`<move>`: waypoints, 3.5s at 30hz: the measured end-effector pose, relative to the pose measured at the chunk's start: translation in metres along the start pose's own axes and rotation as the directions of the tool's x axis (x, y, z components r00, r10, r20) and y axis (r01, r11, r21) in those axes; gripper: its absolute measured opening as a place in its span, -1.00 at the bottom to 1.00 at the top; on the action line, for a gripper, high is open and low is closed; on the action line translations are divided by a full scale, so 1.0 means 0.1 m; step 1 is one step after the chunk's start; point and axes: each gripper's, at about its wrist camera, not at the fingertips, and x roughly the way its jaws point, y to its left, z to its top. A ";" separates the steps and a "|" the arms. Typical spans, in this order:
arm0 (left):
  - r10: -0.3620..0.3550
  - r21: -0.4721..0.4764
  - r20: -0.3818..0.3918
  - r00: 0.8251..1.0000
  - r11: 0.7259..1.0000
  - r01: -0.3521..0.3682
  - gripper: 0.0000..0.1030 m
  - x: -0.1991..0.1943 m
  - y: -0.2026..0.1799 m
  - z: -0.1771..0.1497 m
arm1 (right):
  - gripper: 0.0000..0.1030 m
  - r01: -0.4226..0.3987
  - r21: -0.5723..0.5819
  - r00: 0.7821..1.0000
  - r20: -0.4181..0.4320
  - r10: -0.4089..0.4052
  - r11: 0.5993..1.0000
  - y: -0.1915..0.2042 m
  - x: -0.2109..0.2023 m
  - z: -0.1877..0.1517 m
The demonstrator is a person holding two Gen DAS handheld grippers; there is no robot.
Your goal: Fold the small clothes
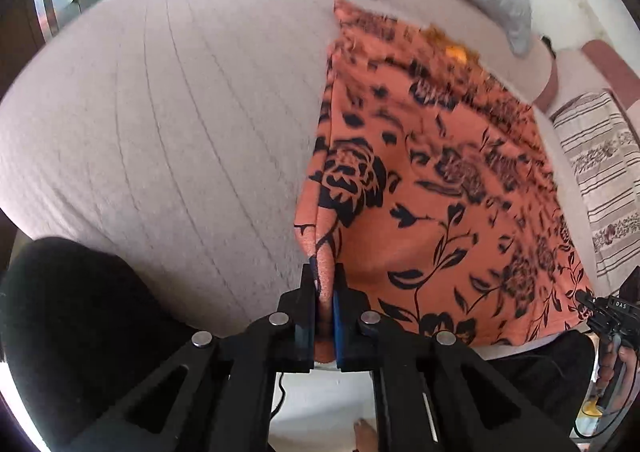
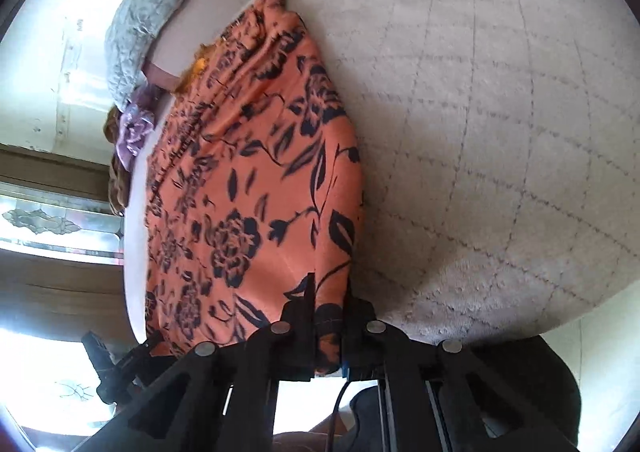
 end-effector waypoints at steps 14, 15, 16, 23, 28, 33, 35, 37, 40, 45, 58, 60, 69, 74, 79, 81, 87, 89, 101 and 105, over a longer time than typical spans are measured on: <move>-0.019 -0.042 -0.041 0.999 0.999 0.017 -0.87 0.03 0.02 0.02 | -0.83 0.003 0.002 0.999 -0.039 -0.003 1.000 -0.05 0.10 0.06; -0.032 -0.044 -0.004 0.999 0.999 0.032 -0.87 -0.10 0.00 0.06 | -0.84 -0.023 0.008 1.000 -0.013 0.023 1.000 -0.01 0.01 0.08; -0.029 -0.034 0.024 0.999 0.999 0.030 -0.87 -0.19 -0.01 0.10 | -0.84 -0.042 0.006 0.999 0.003 0.042 0.999 0.02 -0.06 0.11; 0.005 -0.063 -0.122 0.992 0.998 -0.012 -0.87 0.27 0.13 0.13 | -0.84 -0.014 0.015 0.999 -0.052 0.015 1.000 0.02 0.12 0.22; -0.032 -0.013 -0.036 0.999 0.999 0.031 -0.87 -0.06 -0.06 0.56 | -0.84 -0.059 0.023 0.997 -0.038 0.060 0.998 0.10 0.12 0.37; -0.122 0.065 0.155 0.980 0.991 0.113 -0.87 -0.31 -0.39 1.69 | -0.84 -0.170 -0.090 0.982 0.063 0.176 0.981 0.71 -0.08 1.23; -0.134 0.089 0.208 0.969 0.989 0.117 -0.82 -0.23 -0.50 2.13 | -0.84 -0.186 -0.135 0.973 0.115 0.202 0.973 0.97 -0.10 1.67; -0.079 0.083 0.254 0.964 0.995 0.060 -0.80 0.06 -0.60 2.57 | -0.84 -0.214 -0.116 0.957 0.172 0.232 0.970 1.13 0.03 2.25; 0.016 0.023 0.281 0.960 0.999 -0.024 0.76 0.71 -0.51 3.01 | -0.60 -0.215 -0.157 0.944 0.221 0.246 0.964 1.26 0.37 2.81; 0.045 -0.073 0.170 0.984 0.997 -0.033 0.74 1.22 -0.03 2.99 | 0.26 -0.073 -0.057 0.972 0.220 0.084 0.996 1.03 1.01 2.88; 0.082 0.155 0.086 0.993 0.983 -0.095 0.68 1.38 -0.32 2.20 | 0.17 0.136 -0.279 0.985 0.137 -0.100 0.951 1.05 1.30 2.22; 0.070 0.183 0.064 0.996 0.980 -0.080 -0.33 1.40 -0.44 2.27 | -0.29 0.159 -0.281 0.985 0.110 -0.133 0.947 1.11 1.37 2.21; 0.007 0.200 0.153 0.988 0.979 -0.038 -0.67 0.44 -0.80 2.46 | -0.57 0.091 -0.249 0.993 0.100 -0.068 0.964 1.59 0.80 2.14; -0.044 0.240 0.192 0.980 0.971 -0.004 -0.63 -0.22 -0.56 1.87 | -0.57 0.028 -0.283 0.996 0.090 -0.003 0.959 1.64 0.23 1.65; 0.065 0.196 -0.030 0.997 0.979 -0.058 -0.35 0.41 0.05 1.03 | -0.06 0.033 -0.230 0.999 -0.007 -0.035 0.973 0.93 0.15 0.71; 0.010 0.123 -0.036 0.999 0.992 -0.006 -0.26 0.44 0.26 0.97 | 0.26 0.127 -0.157 0.987 -0.075 -0.140 0.979 0.42 0.33 0.37; 0.011 0.065 0.112 0.994 0.998 -0.019 0.09 0.04 0.34 1.40 | 0.27 0.080 -0.029 0.988 0.134 -0.075 0.996 0.11 -0.24 0.35; -0.002 0.089 0.120 0.993 0.996 -0.008 0.17 0.04 0.27 1.51 | 0.27 0.091 -0.055 0.985 0.154 -0.082 0.994 0.21 -0.29 0.47; -0.006 0.141 0.086 0.996 0.990 -0.006 0.19 0.39 -0.08 1.80 | 0.27 0.247 -0.246 0.951 0.245 -0.187 0.937 0.90 0.30 1.23; 0.003 0.142 0.066 0.998 0.990 -0.013 0.19 0.57 -0.09 1.97 | 0.27 0.229 -0.242 0.958 0.227 -0.175 0.943 0.85 0.42 1.25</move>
